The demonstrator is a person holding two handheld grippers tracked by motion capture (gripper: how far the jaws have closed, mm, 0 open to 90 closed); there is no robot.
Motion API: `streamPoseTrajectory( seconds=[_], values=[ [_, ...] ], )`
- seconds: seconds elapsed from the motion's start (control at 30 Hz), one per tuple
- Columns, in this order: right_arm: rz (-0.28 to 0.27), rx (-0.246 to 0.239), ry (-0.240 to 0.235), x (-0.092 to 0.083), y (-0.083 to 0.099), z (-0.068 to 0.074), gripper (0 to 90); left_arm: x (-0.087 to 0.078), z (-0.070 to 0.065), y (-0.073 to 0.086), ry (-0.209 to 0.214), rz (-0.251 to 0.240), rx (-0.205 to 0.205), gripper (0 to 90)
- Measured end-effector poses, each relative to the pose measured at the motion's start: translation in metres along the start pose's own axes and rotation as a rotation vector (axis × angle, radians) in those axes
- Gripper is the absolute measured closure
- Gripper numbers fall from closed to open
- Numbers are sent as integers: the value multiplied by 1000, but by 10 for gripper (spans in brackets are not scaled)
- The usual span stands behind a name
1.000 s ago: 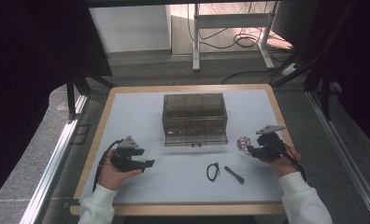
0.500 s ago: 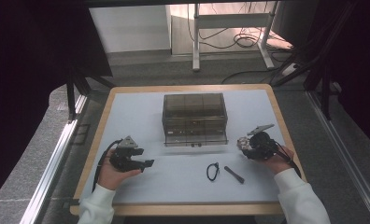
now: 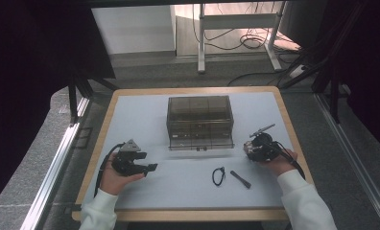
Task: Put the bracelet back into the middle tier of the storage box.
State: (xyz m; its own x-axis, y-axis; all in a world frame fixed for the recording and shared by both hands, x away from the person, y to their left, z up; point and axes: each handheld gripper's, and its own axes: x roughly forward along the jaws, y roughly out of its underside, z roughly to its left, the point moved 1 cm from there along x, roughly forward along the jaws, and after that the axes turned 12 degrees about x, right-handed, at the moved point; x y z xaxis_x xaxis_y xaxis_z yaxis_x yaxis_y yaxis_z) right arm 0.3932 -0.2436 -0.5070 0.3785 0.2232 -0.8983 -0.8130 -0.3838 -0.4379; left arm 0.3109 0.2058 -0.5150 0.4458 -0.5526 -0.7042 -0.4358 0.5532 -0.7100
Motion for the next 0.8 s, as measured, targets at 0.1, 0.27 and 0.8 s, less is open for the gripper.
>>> streamPoseTrajectory(
  seconds=[0.1, 0.27, 0.8],
  values=[
    [7, 11, -10, 0, -1, -1, 749, 0, 0, 0, 0, 1, 2, 320],
    [12, 11, -22, 0, -2, -2, 847, 0, 0, 0, -1, 2, 0, 320],
    [-24, -12, -22, -16, -5, -5, 872, -2, 2, 1, -6, -7, -6, 319]
  ],
)
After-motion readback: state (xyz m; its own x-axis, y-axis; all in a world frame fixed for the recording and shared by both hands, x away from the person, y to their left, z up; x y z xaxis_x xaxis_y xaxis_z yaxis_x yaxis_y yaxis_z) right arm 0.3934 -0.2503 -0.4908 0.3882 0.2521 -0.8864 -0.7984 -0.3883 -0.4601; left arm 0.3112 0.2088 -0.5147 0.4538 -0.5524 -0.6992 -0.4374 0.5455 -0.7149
